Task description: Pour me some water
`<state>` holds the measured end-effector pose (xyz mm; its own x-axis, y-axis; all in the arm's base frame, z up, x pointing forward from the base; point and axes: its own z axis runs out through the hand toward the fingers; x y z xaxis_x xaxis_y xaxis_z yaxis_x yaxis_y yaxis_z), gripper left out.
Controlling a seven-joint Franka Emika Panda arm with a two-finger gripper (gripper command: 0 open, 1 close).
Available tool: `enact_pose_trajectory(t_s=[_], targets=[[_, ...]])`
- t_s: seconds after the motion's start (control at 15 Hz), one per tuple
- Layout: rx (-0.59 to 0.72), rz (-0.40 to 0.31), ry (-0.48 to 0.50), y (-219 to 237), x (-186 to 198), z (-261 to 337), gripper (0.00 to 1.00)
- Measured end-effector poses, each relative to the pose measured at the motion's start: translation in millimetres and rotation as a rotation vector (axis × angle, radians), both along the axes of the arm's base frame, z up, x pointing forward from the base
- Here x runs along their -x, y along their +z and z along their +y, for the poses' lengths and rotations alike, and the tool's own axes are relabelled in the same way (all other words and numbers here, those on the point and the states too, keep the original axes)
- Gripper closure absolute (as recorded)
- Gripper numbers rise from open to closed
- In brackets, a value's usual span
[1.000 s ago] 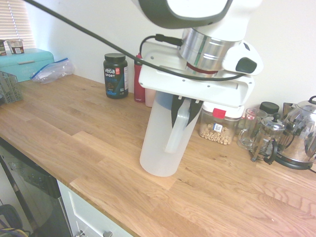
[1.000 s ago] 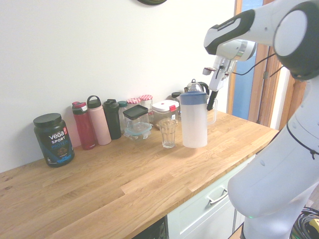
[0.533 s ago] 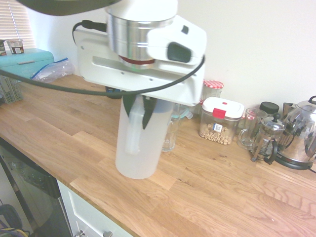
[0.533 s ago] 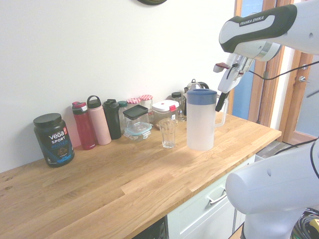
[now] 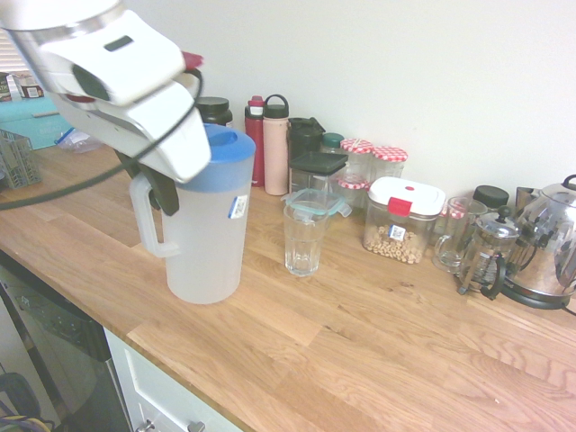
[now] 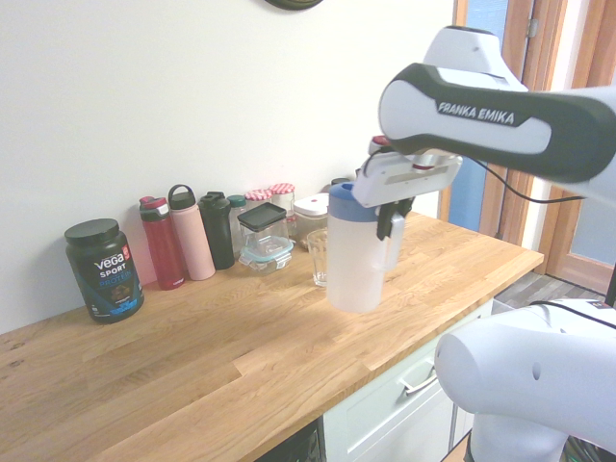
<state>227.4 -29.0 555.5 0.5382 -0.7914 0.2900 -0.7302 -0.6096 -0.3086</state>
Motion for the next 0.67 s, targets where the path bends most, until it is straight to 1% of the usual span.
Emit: enact_pose_trajectory(t_s=[0.13,0.27,0.47,0.67], targets=[[0.053,-0.053,-0.033,3,-9,49,1.0],[0.063,-0.083,-0.047,-3,-16,90,1.0],[0.036,-0.111,-0.042,-15,-29,127,1.0],[-0.019,-0.141,-0.046,-25,-60,147,1.0]])
